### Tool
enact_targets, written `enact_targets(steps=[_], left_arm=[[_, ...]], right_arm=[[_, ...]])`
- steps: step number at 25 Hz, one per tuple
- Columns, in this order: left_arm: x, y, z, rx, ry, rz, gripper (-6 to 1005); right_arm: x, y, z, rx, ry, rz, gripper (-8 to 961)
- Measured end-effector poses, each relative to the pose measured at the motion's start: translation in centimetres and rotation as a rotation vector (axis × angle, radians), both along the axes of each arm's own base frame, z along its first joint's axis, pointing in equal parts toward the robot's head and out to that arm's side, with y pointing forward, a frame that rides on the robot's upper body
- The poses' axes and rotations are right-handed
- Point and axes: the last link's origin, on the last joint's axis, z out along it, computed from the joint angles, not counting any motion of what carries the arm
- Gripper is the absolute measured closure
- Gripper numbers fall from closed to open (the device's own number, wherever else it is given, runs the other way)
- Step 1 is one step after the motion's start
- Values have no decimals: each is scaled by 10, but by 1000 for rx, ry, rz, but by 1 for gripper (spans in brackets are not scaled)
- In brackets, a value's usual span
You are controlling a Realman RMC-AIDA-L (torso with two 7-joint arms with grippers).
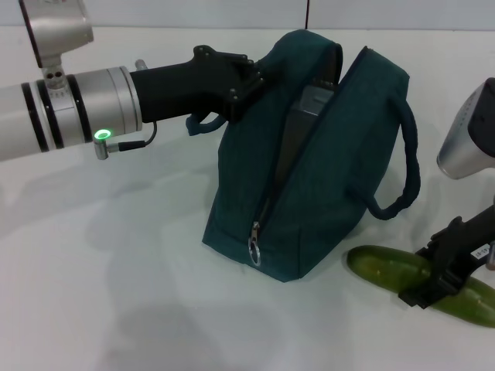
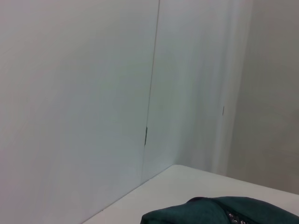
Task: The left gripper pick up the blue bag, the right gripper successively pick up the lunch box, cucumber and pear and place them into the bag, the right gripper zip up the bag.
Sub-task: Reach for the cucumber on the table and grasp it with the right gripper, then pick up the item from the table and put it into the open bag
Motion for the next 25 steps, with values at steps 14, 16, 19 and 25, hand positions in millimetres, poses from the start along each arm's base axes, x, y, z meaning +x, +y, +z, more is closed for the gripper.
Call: enact_targets(steps=[14,16,19,25], left_arm=[[0,-2,0,-3,-6,-1,945],[0,-2,0,-4,-7,-1,945],[-1,-2,-1,-6,-7,0,945],[-3,-3,0,-4,-8,6,945]], right_arm=[[0,0,17,13,49,-31,404],[-2,-1,30,19,125,-28,409],[-7,-10,51,-13,289,7,405],[-4,-29,98,24,634,145,398]])
